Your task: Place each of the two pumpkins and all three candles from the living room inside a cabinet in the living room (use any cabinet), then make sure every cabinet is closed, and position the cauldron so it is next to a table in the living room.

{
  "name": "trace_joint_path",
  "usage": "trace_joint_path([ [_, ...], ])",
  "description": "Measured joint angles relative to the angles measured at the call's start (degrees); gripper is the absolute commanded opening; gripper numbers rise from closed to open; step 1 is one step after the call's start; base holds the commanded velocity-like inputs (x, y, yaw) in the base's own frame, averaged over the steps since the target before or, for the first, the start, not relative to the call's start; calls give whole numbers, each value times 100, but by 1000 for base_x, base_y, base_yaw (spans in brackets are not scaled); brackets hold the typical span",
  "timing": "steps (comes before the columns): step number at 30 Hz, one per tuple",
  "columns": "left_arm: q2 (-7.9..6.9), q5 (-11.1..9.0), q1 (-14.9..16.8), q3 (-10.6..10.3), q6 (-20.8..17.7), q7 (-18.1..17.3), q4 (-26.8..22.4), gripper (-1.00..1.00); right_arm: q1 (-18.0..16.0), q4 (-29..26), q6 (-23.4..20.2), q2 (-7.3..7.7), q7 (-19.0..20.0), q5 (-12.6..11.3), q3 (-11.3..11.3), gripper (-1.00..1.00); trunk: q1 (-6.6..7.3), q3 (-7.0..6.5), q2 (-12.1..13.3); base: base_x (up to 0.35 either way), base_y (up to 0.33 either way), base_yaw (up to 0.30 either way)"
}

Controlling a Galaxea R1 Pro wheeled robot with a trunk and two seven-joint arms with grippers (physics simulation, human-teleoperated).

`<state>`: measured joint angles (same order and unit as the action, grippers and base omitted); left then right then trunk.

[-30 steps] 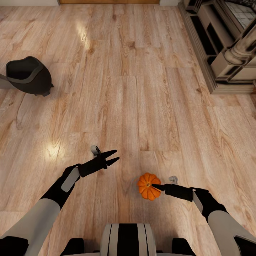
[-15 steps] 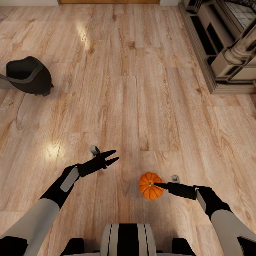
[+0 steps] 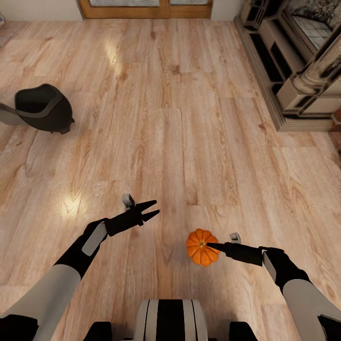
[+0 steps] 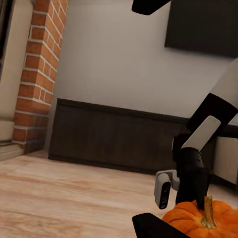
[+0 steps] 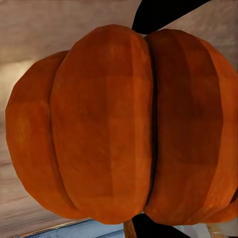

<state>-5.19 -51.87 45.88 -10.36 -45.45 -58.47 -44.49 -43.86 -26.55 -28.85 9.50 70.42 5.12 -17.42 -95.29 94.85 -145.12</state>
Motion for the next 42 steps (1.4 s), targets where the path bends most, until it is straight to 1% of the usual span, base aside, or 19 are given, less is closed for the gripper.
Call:
trace_joint_path([
  [11,-10,3,9,-10,-11,-2,-33,100,0,-49,-13,-8,-27,15,12,-100,28,-244,15,0,0,5],
  [12,-16,-1,9,-2,-25,-8,-56,100,-1,-72,14,-3,-24,0,-102,-100,31,-266,16,0,0,204],
  [14,-21,0,15,7,-44,-12,-68,100,1,-70,0,-35,-53,13,-115,-100,36,-310,19,0,0,285],
  [42,-7,24,18,-1,-43,-5,-69,100,0,-70,45,-45,-143,33,-112,-100,108,-930,56,0,0,288],
])
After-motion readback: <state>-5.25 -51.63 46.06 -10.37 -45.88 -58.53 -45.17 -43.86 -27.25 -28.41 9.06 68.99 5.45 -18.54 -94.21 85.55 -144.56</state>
